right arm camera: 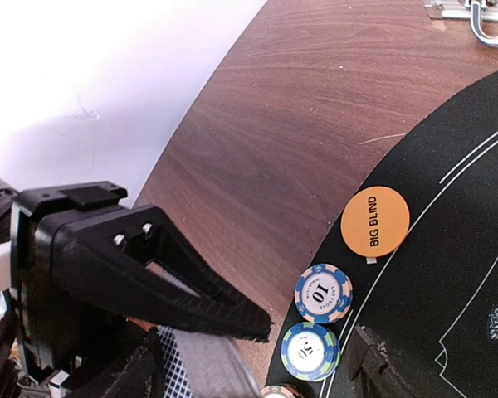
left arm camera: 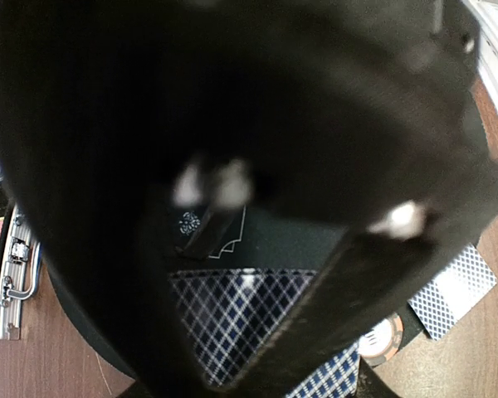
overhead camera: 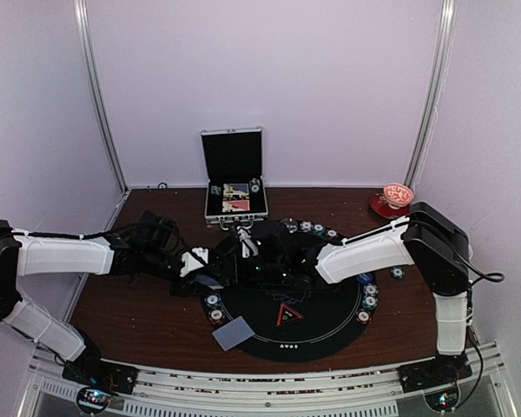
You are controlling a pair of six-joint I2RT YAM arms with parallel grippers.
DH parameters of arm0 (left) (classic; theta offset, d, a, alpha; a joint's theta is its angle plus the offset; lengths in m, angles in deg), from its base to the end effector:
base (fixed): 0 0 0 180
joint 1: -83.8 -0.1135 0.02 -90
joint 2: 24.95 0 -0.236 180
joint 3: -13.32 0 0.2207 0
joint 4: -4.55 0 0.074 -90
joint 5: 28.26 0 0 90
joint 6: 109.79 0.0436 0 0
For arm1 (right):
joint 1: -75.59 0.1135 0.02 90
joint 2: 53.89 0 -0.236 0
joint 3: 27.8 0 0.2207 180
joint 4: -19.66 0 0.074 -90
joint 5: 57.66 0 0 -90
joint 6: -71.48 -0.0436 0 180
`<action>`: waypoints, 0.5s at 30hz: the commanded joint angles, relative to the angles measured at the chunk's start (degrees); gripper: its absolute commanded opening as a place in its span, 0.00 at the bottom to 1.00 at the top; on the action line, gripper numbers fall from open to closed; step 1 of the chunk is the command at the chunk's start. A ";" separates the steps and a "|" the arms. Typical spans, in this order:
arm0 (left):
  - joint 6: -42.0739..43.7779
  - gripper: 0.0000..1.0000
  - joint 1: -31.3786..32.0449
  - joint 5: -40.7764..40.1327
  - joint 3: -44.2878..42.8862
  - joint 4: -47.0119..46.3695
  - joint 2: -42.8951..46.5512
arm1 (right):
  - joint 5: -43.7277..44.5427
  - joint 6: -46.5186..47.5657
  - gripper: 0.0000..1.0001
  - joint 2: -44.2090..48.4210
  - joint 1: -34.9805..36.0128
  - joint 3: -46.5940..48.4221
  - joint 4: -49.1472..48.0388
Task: Distribute texas hold em gaming equipment
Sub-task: Pick up the poker card from the face-down deck piles.
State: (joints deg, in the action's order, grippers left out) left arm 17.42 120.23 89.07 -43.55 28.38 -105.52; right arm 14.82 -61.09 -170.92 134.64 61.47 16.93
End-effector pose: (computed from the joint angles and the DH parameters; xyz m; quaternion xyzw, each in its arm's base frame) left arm 0.1969 -0.1702 0.1744 0.6113 0.6738 -0.2178 0.3534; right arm 0.2085 0.3732 0.1720 -0.2004 0.8134 0.4926 0.2358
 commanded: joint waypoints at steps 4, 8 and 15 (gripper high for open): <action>-0.07 0.33 0.04 0.59 -0.21 -1.96 1.01 | -2.39 -1.46 0.73 -2.94 -0.31 1.08 -1.90; -0.21 0.34 0.05 0.27 -0.12 -2.18 1.21 | -2.40 -1.79 0.70 -2.98 -0.43 0.82 -1.76; -0.21 0.35 0.02 0.35 -0.10 -2.09 1.47 | -1.69 -3.13 0.49 -2.93 -1.39 -0.04 -1.54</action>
State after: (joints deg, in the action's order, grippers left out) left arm 17.38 120.23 88.61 -43.44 28.51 -105.52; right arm 12.22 -63.56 -173.19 134.27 61.71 14.90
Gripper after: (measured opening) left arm 0.527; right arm 0.543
